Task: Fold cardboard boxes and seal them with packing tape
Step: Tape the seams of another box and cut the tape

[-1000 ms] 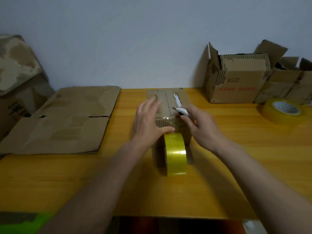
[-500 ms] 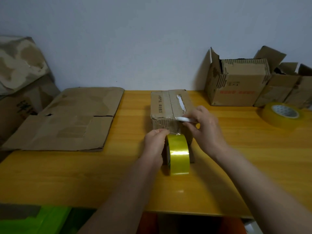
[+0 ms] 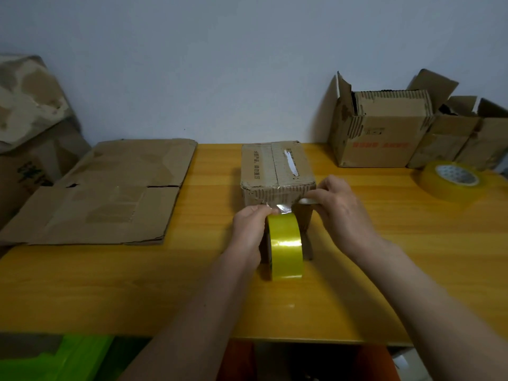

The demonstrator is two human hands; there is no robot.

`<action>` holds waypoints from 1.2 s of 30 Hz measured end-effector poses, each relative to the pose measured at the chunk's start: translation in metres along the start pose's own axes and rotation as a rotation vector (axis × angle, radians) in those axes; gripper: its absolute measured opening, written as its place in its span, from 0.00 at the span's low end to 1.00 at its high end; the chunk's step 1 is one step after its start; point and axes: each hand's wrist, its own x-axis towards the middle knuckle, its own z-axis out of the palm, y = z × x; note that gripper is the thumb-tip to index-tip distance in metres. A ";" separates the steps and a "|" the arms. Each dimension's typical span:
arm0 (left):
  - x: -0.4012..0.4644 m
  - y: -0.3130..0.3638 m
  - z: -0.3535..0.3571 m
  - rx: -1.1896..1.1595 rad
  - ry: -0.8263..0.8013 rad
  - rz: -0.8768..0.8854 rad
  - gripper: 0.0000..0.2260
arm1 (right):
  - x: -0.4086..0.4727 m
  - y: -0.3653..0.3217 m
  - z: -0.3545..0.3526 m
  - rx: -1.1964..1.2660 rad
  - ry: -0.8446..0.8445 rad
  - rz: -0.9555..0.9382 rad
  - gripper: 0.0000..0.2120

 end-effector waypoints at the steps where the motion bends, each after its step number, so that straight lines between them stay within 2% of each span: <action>1: 0.000 0.000 0.000 -0.007 0.002 0.002 0.07 | -0.004 0.008 -0.002 0.071 0.007 0.081 0.07; 4: 0.002 -0.002 0.001 -0.026 -0.001 0.001 0.08 | -0.023 0.032 -0.002 0.302 -0.095 0.421 0.08; 6: 0.002 -0.003 0.002 -0.031 -0.014 -0.003 0.08 | -0.037 0.047 0.005 0.351 -0.210 0.609 0.10; 9: 0.004 -0.004 0.003 -0.028 -0.019 0.001 0.07 | -0.046 0.057 0.015 0.291 -0.354 0.701 0.09; 11: 0.005 -0.004 0.003 -0.020 -0.014 0.007 0.06 | -0.038 0.054 0.016 0.117 -0.214 0.582 0.08; 13: 0.007 -0.005 0.002 -0.016 -0.010 0.012 0.05 | -0.019 0.038 0.009 -0.010 0.030 0.339 0.10; 14: 0.008 -0.005 0.002 -0.013 -0.010 0.012 0.05 | -0.005 0.026 0.004 -0.004 0.099 0.216 0.12; 16: 0.008 -0.005 0.001 -0.012 -0.022 0.004 0.05 | 0.025 0.009 0.002 0.036 0.039 0.028 0.17; 18: 0.008 -0.004 0.000 -0.011 -0.039 0.005 0.05 | 0.050 0.003 0.009 -0.051 -0.190 -0.080 0.22; 20: 0.009 -0.004 -0.001 0.000 -0.055 0.016 0.05 | 0.064 0.009 0.018 -0.172 -0.402 -0.095 0.25; 21: 0.009 -0.003 -0.002 0.011 -0.063 0.020 0.05 | 0.067 0.014 0.022 -0.196 -0.456 -0.093 0.26; 28: 0.011 -0.003 -0.004 0.052 -0.095 0.028 0.06 | 0.067 0.019 0.023 -0.153 -0.410 -0.105 0.25; 32: 0.007 -0.007 -0.008 0.051 -0.118 0.049 0.06 | 0.068 0.017 0.021 -0.171 -0.455 -0.086 0.25; 34: 0.004 -0.010 -0.010 0.018 -0.137 0.072 0.07 | 0.063 0.011 0.016 -0.125 -0.375 -0.078 0.26; 36: 0.001 -0.011 -0.012 0.004 -0.159 0.106 0.08 | 0.048 0.000 0.011 0.059 -0.086 -0.023 0.21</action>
